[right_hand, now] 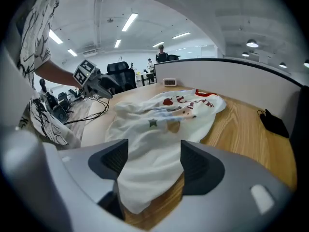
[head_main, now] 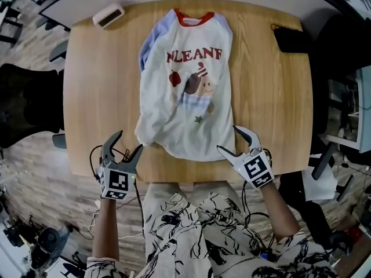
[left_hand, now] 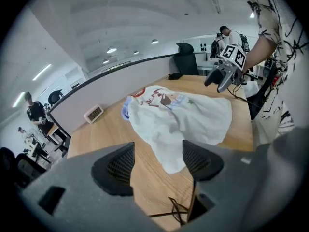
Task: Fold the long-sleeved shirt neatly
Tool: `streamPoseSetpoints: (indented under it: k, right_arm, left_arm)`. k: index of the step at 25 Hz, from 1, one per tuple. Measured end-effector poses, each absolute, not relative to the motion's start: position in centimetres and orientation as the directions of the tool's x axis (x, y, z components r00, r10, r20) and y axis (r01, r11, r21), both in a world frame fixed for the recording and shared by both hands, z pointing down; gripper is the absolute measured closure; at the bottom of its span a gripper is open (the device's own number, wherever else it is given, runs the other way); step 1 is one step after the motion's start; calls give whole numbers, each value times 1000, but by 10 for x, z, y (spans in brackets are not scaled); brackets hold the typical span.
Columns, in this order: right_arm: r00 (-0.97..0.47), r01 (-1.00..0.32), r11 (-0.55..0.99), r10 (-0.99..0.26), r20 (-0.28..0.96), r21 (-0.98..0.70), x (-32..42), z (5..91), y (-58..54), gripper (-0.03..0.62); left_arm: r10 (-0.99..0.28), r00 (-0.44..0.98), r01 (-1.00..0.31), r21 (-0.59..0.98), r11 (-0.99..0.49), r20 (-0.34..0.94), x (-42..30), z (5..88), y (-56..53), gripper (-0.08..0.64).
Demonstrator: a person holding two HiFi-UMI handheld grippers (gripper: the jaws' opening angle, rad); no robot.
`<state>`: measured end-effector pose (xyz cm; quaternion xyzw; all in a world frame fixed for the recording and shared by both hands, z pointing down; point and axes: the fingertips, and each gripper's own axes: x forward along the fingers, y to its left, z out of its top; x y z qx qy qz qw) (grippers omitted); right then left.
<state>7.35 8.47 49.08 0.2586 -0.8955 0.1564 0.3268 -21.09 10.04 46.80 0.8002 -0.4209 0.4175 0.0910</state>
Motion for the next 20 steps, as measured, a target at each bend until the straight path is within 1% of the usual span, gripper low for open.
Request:
streamPoseSetpoints:
  k: [6,10,14,18,20]
  right_arm:
    - [-634,-568,817,-357,686,-101,81,503,118,241]
    - [-573,-537,844,-356,738,-9,87,514,149,234]
    - [-486,-517,850,-389,782,102,98,528,175,232]
    - [-440,-529,833,-432,787,161,106,537,177,250]
    - [-426,-519,838,-423,800,167,110,546,174,259]
  left_arm:
    - [-562,293,-753,-176,-634,773,-206,488,133,242]
    - [-506,300,-727,-150,-670,809,-210,513,151,242]
    - [-484,298,-675,-177,-716,823,-212,541,149,252]
    - [-473,306,-653,-180,-736,826,-210,560,140,297]
    - [-465,309,-640,-181,-747,830,-208,566,137,329]
